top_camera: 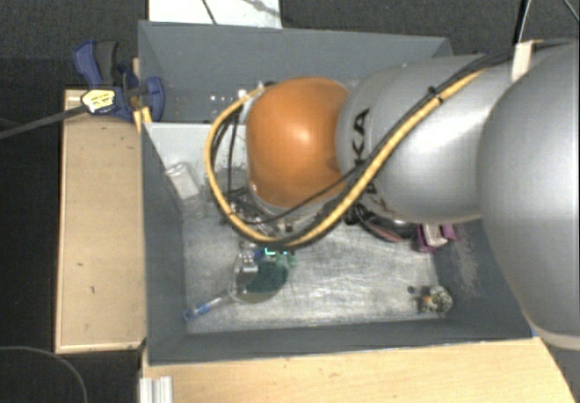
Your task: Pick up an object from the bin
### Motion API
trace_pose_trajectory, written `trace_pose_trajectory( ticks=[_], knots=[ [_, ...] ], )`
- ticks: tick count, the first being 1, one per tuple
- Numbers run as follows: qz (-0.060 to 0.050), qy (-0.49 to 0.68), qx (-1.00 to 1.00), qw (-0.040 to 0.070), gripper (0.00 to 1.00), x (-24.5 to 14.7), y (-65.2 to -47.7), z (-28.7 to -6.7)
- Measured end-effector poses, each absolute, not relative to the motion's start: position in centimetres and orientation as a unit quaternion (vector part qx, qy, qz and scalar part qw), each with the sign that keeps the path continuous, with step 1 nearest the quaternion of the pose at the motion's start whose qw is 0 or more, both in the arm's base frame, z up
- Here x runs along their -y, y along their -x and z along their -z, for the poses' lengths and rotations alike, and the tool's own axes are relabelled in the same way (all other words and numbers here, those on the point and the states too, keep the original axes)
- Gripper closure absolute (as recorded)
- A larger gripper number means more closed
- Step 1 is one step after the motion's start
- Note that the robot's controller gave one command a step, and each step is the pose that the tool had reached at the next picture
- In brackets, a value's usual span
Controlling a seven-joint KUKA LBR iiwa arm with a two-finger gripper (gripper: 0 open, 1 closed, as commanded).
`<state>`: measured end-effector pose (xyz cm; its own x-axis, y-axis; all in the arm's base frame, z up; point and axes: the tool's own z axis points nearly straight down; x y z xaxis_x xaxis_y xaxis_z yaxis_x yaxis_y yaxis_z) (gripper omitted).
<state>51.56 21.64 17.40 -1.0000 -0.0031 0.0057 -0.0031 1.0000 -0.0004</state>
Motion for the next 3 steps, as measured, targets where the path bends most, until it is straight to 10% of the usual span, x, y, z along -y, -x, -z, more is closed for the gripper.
trace_pose_trajectory(
  ticks=[1,2,3],
  knots=[
    [0.001,-0.105,0.994,-0.002,0.0,-15.3,-52.7,-10.2],
    [0.002,-0.103,0.995,-0.003,1.0,-15.5,-52.7,-10.3],
    [0.001,-0.102,0.995,-0.005,1.0,-16.3,-52.1,-24.2]
  ],
)
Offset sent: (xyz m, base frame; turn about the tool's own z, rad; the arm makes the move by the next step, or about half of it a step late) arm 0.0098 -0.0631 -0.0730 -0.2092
